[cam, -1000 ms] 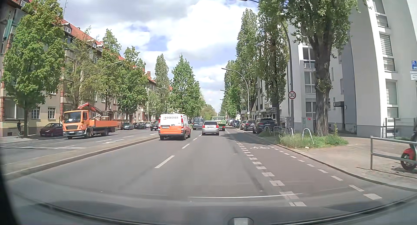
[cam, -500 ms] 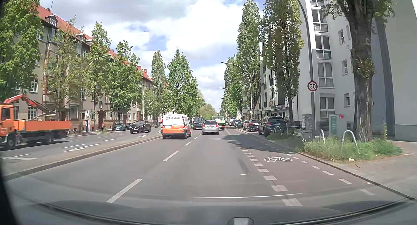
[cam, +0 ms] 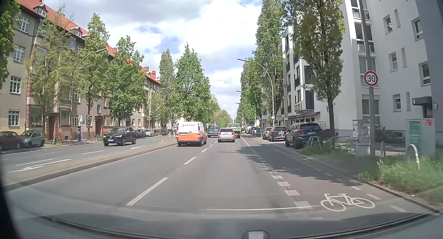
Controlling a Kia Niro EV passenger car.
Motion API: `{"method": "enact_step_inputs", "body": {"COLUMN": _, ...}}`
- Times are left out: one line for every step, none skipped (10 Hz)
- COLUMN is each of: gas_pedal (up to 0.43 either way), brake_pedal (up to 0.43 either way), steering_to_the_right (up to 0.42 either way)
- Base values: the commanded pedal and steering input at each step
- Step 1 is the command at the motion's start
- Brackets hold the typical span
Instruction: Follow the waypoints while adhering to traffic rules and regulations
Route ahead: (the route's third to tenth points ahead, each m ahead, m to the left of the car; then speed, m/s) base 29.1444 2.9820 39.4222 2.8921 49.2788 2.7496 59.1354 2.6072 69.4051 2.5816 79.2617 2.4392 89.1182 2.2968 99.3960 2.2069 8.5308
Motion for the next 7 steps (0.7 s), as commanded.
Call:
{"method": "enact_step_inputs", "body": {"gas_pedal": 0.000, "brake_pedal": 0.128, "steering_to_the_right": -0.011}}
{"method": "enact_step_inputs", "body": {"gas_pedal": 0.000, "brake_pedal": 0.128, "steering_to_the_right": -0.011}}
{"method": "enact_step_inputs", "body": {"gas_pedal": 0.000, "brake_pedal": 0.134, "steering_to_the_right": -0.011}}
{"method": "enact_step_inputs", "body": {"gas_pedal": 0.000, "brake_pedal": 0.140, "steering_to_the_right": -0.011}}
{"method": "enact_step_inputs", "body": {"gas_pedal": 0.000, "brake_pedal": 0.091, "steering_to_the_right": -0.009}}
{"method": "enact_step_inputs", "body": {"gas_pedal": 0.000, "brake_pedal": 0.018, "steering_to_the_right": -0.006}}
{"method": "enact_step_inputs", "body": {"gas_pedal": 0.000, "brake_pedal": 0.018, "steering_to_the_right": -0.005}}
